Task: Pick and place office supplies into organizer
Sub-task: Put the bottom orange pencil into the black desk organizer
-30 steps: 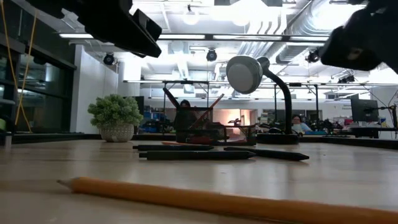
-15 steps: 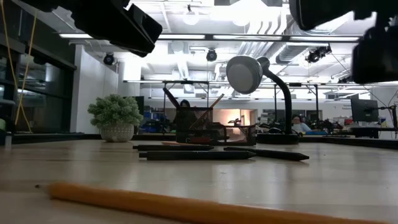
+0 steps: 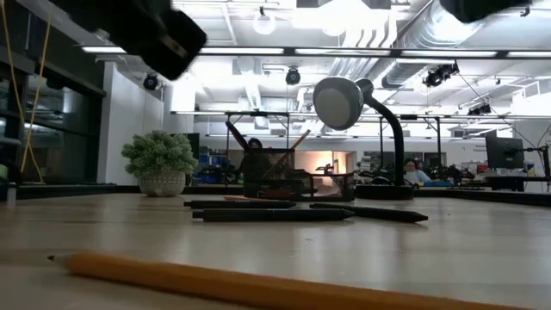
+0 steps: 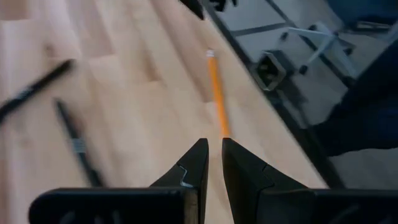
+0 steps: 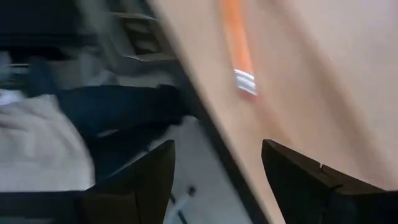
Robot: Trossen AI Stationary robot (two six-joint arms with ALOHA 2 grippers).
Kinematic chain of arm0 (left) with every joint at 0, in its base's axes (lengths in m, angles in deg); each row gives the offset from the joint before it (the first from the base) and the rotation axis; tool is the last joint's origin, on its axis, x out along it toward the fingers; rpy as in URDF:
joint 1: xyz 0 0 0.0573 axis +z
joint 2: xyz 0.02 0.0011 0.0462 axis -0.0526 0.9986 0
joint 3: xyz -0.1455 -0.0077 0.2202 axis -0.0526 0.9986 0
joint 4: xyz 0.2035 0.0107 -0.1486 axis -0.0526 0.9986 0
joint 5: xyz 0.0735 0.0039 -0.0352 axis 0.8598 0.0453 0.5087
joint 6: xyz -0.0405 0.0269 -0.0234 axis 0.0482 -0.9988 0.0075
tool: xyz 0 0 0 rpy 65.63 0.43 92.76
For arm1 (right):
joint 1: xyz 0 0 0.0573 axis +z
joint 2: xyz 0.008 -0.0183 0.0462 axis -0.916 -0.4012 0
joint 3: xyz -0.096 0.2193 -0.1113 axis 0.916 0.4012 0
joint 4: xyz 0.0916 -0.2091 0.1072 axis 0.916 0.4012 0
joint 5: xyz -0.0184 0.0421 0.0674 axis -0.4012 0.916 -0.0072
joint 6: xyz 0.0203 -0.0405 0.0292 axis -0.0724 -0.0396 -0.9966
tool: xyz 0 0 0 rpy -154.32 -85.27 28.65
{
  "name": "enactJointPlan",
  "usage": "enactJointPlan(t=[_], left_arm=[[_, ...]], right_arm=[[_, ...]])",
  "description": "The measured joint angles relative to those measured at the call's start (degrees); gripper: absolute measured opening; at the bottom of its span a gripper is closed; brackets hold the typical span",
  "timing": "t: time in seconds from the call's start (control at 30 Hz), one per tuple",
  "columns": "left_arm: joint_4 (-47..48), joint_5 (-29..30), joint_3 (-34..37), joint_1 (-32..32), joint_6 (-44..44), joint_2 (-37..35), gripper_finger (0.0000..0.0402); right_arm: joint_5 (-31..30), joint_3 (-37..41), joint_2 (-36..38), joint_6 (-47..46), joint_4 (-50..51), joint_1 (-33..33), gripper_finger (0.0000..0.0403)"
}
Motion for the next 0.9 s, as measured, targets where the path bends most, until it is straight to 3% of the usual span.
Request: enactJointPlan(t=[0.07, 0.17, 0.4, 0.63, 0.77, 0.9], left_arm=[[0.02, 1.04, 0.00, -2.31, 1.20, 0.00, 0.0035], [0.04, 4.24, 0.00, -5.53, 3.07, 0.00, 0.0035], [0.27, 9.78, 0.00, -8.96, 5.43, 0.00, 0.0035], [0.68, 12.18, 0.00, -8.82, 5.43, 0.00, 0.0035], [0.81, 13.11, 0.00, -8.82, 5.11, 0.00, 0.0035], [0.79, 13.30, 0.00, -8.82, 2.70, 0.00, 0.0035]], right_arm=[[-3.53, -2.08, -1.70, 2.85, 0.34, 1.18, 0.0223], [-7.77, -8.50, -5.37, 7.75, 9.54, 2.91, 0.0205], [-13.26, -31.86, -17.67, 17.32, 36.20, 4.67, 0.0170], [-16.72, -51.52, -28.12, 19.31, 56.51, 4.71, 0.0170], [-17.80, -55.58, -30.37, 20.86, 60.80, 4.67, 0.0166], [-11.92, -54.93, -30.49, 21.40, 59.01, 3.79, 0.0166]])
